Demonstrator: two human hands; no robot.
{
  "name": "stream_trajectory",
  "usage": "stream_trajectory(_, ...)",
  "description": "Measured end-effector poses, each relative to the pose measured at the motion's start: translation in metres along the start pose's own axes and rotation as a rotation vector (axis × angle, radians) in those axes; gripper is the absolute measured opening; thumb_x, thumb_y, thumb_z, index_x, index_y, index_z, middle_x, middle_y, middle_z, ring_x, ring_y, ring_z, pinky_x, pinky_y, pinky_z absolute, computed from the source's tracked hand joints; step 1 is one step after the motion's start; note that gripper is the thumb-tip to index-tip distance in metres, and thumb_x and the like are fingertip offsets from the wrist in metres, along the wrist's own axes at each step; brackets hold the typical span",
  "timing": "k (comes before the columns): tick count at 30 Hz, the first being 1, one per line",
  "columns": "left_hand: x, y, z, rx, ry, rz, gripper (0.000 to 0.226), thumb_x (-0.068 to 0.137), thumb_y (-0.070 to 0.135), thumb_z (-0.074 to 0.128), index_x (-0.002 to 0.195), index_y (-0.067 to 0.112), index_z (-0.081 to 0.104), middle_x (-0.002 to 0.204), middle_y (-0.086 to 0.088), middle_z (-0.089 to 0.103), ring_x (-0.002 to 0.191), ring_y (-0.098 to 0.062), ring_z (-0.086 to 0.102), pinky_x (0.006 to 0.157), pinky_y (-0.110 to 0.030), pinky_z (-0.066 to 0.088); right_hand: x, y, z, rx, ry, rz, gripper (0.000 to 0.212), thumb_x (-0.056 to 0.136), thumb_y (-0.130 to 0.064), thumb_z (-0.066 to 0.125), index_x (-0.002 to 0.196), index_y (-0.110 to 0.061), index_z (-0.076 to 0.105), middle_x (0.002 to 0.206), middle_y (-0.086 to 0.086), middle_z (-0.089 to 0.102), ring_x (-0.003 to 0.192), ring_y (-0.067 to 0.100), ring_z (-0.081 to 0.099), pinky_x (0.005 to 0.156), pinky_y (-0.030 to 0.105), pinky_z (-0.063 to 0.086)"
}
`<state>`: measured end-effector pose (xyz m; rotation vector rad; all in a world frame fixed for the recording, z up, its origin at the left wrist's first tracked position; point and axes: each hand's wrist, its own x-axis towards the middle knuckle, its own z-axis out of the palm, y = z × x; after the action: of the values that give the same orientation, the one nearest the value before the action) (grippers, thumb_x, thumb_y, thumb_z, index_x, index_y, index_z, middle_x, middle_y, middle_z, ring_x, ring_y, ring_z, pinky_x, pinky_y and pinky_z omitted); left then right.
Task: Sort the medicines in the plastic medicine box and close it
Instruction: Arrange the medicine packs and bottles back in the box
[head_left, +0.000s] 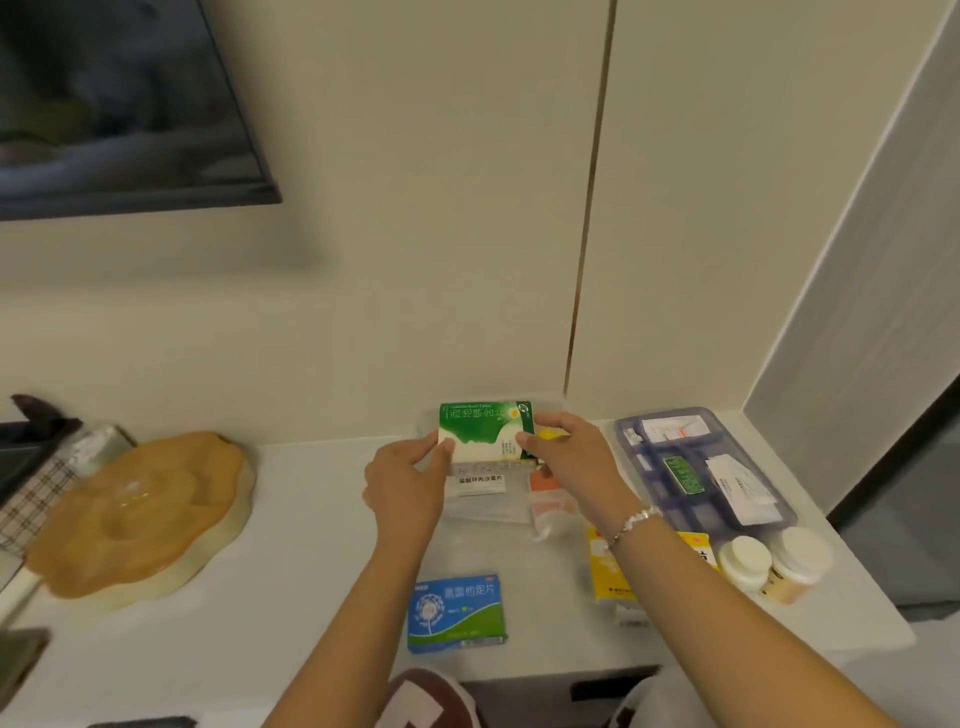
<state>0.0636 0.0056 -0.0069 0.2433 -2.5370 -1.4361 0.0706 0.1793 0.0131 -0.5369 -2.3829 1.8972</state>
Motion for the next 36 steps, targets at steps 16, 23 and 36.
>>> stream_trajectory(16, 0.015, -0.050, 0.018, -0.461, -0.114, -0.206, 0.051, 0.092, 0.026, 0.053, 0.140, 0.025, 0.036, 0.140, -0.001, 0.047, 0.115, -0.012, 0.051, 0.084, -0.016, 0.042, 0.055, 0.020, 0.044, -0.564, -0.379, 0.151, 0.035, 0.084, -0.022, 0.064, 0.115, -0.008, 0.056, 0.084, 0.003, 0.066, 0.065, 0.012, 0.059, 0.055, 0.017, 0.048)
stream_trajectory(23, 0.018, -0.056, 0.021, -0.537, -0.091, -0.257, 0.044, 0.093, 0.027, 0.050, 0.136, 0.027, 0.042, 0.116, 0.013, 0.052, 0.099, -0.004, 0.054, 0.074, -0.012, 0.044, 0.067, 0.021, 0.042, -0.894, -0.548, 0.153, 0.041, 0.082, -0.035, 0.065, 0.113, -0.009, 0.057, 0.097, 0.003, 0.059, 0.084, 0.016, 0.052, 0.059, 0.019, 0.040)
stream_trajectory(36, 0.017, -0.056, 0.022, -0.552, -0.090, -0.256, 0.040, 0.093, 0.027, 0.050, 0.132, 0.028, 0.044, 0.110, 0.012, 0.056, 0.089, 0.005, 0.057, 0.059, -0.008, 0.050, 0.081, 0.028, 0.058, -0.989, -0.555, 0.076, 0.032, 0.079, -0.041, 0.067, 0.078, -0.013, 0.052, 0.066, -0.004, 0.052, 0.056, 0.009, 0.049, 0.043, 0.016, 0.036)
